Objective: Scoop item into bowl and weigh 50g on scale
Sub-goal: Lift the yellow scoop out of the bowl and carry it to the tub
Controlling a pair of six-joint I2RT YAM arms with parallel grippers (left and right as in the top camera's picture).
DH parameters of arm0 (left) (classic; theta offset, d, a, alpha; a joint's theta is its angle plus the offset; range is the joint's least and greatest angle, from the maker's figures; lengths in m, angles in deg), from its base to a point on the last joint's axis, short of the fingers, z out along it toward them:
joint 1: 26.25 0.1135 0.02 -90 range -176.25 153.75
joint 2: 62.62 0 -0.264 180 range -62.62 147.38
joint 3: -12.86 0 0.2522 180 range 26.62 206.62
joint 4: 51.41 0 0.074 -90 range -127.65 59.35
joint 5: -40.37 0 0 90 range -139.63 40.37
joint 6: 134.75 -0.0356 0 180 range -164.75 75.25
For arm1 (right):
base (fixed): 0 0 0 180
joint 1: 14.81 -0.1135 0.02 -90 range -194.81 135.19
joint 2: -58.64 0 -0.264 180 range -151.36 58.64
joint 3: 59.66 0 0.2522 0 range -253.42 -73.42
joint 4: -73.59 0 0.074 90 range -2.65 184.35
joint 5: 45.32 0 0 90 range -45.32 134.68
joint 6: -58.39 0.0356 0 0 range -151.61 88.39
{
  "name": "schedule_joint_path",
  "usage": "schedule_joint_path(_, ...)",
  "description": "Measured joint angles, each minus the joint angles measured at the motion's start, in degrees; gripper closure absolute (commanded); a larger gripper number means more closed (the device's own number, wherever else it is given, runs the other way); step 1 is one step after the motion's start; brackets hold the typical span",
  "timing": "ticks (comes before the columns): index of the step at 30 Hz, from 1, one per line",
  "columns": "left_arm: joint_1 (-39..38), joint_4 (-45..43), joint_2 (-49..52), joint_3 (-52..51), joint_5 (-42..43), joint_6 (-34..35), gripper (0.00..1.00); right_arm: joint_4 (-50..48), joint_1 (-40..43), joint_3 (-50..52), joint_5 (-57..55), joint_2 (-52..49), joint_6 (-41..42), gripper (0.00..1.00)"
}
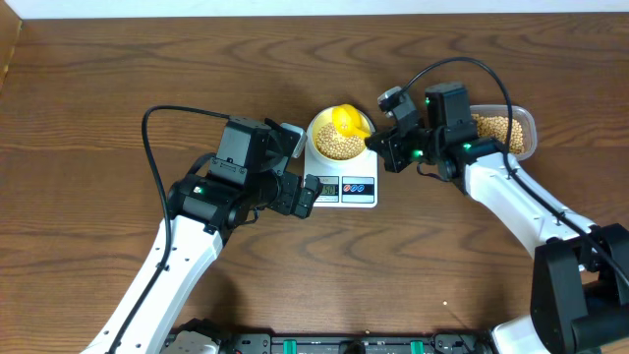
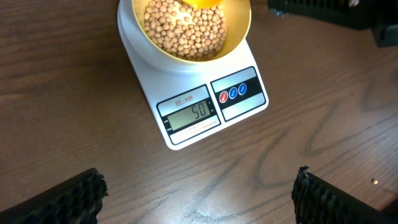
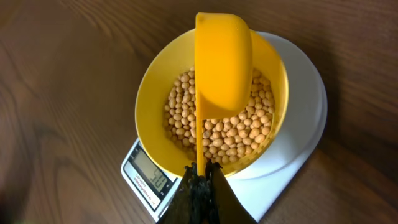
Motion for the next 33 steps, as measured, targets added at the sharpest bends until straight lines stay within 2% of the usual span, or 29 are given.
schedule_joint_path(9, 0.0, 0.0, 0.0, 0.0, 0.02, 0.0, 0.02, -3.39, 3.98, 0.02, 5.14, 0.52, 0.22, 0.99)
schedule_joint_path(23, 0.0, 0.0, 0.0, 0.0, 0.02, 0.02, 0.02, -3.43, 9.38, 0.02, 6.23, 11.21, 1.29, 0.99)
schedule_joint_path(33, 0.0, 0.0, 0.0, 0.0, 0.0, 0.0, 0.02, -0.26, 21.46, 0.02, 6.69, 17.53, 7.91, 0.99)
